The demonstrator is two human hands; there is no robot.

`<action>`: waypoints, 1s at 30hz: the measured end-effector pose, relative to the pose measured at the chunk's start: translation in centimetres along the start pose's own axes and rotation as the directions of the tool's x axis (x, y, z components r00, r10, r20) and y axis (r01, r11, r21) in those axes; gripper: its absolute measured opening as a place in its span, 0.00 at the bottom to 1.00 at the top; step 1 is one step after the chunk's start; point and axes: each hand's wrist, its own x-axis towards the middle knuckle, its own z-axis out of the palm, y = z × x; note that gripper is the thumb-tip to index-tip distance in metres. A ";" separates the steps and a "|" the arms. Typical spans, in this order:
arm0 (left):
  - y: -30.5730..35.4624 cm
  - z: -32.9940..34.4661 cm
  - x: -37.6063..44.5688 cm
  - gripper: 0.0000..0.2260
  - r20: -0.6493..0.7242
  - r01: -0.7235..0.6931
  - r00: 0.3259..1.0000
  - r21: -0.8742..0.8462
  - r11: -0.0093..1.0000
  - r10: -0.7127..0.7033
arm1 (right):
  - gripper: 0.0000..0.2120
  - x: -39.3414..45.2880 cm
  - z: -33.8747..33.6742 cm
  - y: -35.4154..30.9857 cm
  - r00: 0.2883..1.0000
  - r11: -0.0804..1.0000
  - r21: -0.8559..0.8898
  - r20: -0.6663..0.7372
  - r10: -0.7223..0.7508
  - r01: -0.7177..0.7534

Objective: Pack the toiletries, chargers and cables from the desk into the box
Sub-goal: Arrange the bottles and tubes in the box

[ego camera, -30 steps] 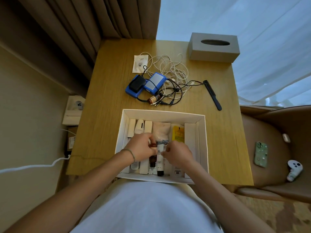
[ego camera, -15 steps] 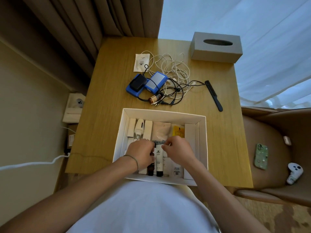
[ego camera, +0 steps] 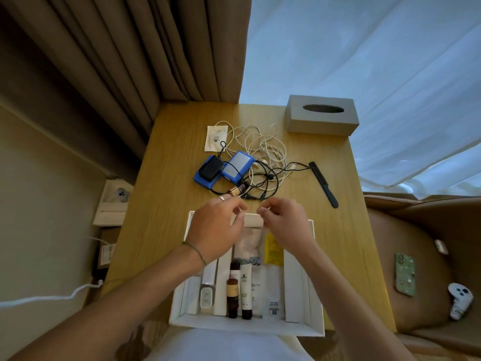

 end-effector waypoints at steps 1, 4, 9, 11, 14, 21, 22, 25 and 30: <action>-0.2 -0.1 1.0 0.06 0.008 0.009 1.000 0.002 1.000 -0.009 | 0.08 0.6 -0.3 -0.2 1.000 1.000 -0.008 -0.013 -0.005 0.005; -0.8 0.0 4.1 0.06 0.043 0.041 0.998 0.019 0.999 -0.041 | 0.08 2.4 -0.7 -0.2 0.999 1.000 -0.025 -0.039 0.012 -0.013; -3.0 2.0 9.2 0.06 0.095 0.154 0.982 0.082 0.985 -0.161 | 0.06 5.4 -0.4 0.7 0.994 0.990 -0.116 -0.087 0.070 -0.080; -3.9 3.1 10.9 0.07 0.130 0.191 0.970 0.121 0.974 -0.206 | 0.06 6.4 0.0 1.2 0.989 0.969 -0.206 -0.096 0.115 -0.133; -5.1 4.6 12.9 0.08 0.216 0.190 0.945 0.254 0.948 -0.247 | 0.07 7.6 0.4 1.9 0.981 0.946 -0.264 -0.097 0.171 -0.191; -6.3 7.7 14.6 0.10 0.379 -0.070 0.908 0.556 0.828 -0.178 | 0.06 9.0 0.9 2.7 0.969 0.940 -0.238 -0.088 0.232 -0.246; -6.5 8.1 14.7 0.12 0.385 -0.110 0.910 0.579 0.808 -0.152 | 0.06 9.1 1.0 2.8 0.968 0.939 -0.238 -0.092 0.232 -0.247; -6.7 9.1 15.0 0.15 0.414 -0.183 0.904 0.605 0.775 -0.110 | 0.06 9.5 1.2 2.9 0.970 0.940 -0.239 -0.086 0.229 -0.243; -7.2 8.1 15.2 0.20 0.385 -0.039 0.913 0.406 0.913 -0.132 | 0.06 11.4 1.3 1.4 0.980 0.957 -0.214 -0.080 0.184 -0.197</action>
